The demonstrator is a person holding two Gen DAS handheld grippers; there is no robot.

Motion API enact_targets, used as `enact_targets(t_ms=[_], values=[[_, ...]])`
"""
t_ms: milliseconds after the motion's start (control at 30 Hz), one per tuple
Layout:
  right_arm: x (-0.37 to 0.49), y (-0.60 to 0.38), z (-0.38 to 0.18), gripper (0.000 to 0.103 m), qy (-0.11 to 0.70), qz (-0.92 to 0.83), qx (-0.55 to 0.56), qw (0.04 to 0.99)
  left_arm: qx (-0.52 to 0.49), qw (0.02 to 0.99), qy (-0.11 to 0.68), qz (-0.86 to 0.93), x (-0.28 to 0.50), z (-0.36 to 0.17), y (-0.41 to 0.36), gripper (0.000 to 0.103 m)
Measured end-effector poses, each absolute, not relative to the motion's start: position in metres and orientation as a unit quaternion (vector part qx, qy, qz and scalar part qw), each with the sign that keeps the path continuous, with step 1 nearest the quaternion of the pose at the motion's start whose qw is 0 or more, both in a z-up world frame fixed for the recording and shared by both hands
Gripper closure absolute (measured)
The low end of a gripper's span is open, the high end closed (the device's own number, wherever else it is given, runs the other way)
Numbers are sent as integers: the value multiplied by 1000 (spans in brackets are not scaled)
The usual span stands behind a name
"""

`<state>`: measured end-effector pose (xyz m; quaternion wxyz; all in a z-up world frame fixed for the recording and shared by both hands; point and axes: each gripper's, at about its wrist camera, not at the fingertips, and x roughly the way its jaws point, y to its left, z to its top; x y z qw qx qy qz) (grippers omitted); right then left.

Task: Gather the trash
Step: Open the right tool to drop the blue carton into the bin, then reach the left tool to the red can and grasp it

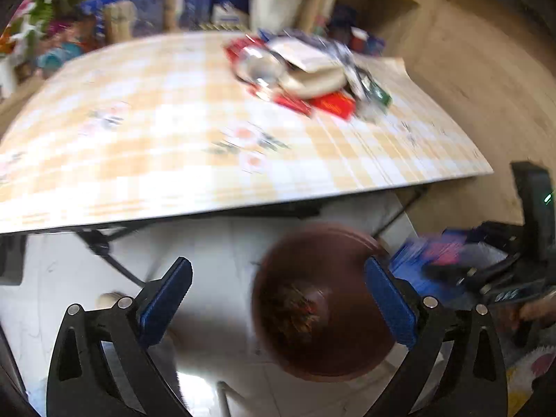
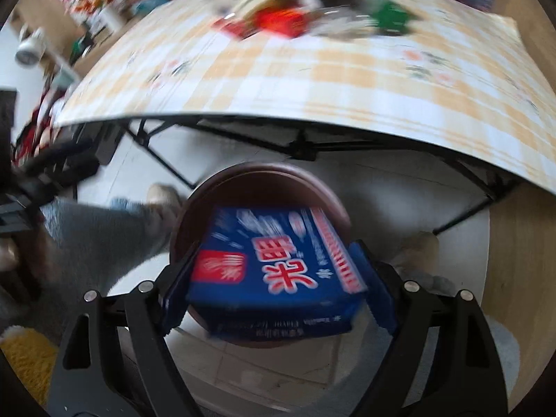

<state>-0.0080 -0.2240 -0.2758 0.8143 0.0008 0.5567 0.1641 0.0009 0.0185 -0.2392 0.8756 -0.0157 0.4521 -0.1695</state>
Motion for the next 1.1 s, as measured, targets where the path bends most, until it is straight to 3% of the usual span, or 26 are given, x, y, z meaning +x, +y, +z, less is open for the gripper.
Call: enact_targets(t_ms=[300, 733, 1100], values=[[4, -163, -315, 24, 563, 182, -63, 804, -47, 900, 423, -99, -24, -244, 59, 6], [-15, -240, -267, 6, 473, 94, 77, 872, -60, 904, 416, -77, -23, -245, 63, 6], [-2, -259, -236, 6, 430, 86, 76, 896, -87, 906, 411, -57, -19, -235, 71, 6]])
